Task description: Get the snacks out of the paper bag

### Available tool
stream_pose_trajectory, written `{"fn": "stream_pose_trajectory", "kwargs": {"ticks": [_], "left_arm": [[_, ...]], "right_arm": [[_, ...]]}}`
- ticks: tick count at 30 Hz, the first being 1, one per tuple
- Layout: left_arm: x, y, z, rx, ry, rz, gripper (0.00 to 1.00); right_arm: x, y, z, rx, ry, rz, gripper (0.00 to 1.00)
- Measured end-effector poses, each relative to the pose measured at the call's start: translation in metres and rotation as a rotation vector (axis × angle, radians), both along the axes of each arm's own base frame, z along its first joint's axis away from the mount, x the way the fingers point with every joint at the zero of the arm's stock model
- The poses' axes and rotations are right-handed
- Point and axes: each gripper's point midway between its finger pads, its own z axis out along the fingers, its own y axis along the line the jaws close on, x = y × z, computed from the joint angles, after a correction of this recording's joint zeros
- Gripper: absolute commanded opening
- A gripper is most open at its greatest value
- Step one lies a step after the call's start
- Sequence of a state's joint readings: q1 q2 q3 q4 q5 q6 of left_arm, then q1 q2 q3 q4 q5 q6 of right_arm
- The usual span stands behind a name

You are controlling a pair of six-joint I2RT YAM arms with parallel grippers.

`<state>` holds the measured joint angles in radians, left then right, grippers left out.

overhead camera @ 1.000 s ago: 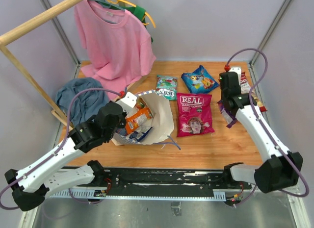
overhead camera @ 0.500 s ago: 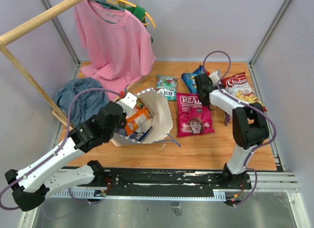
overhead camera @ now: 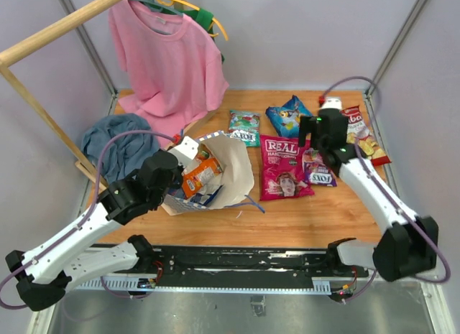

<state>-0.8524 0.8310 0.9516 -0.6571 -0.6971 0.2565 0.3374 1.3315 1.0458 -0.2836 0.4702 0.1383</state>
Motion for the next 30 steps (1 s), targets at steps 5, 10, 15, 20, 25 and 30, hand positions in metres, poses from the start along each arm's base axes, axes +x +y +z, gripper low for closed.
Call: {"fn": "stream_pose_trajectory", "kwargs": {"ticks": [5,10,15,20,25,30], "left_arm": [[-0.002,0.002,0.002,-0.009,-0.007,0.001,0.01],[-0.002,0.004,0.003,-0.016,-0.008,0.008,0.01],[-0.002,0.004,0.002,-0.020,-0.006,0.010,0.01],[-0.003,0.002,0.004,-0.018,-0.004,-0.012,0.01],[-0.003,-0.016,0.016,-0.039,-0.027,-0.106,0.01],[0.008,-0.030,0.016,0.055,-0.050,-0.144,0.01]], "right_arm": [[-0.002,-0.013,0.009,0.470,-0.151,0.054,0.38],[-0.004,0.015,-0.050,0.633,0.068,0.118,0.01],[-0.023,0.023,-0.109,0.681,0.260,0.082,0.01],[-0.026,0.008,-0.142,0.703,0.345,0.015,0.01],[-0.022,-0.014,-0.150,0.726,0.352,-0.061,0.05],[-0.018,0.009,-0.106,0.680,0.253,0.021,0.46]]}}
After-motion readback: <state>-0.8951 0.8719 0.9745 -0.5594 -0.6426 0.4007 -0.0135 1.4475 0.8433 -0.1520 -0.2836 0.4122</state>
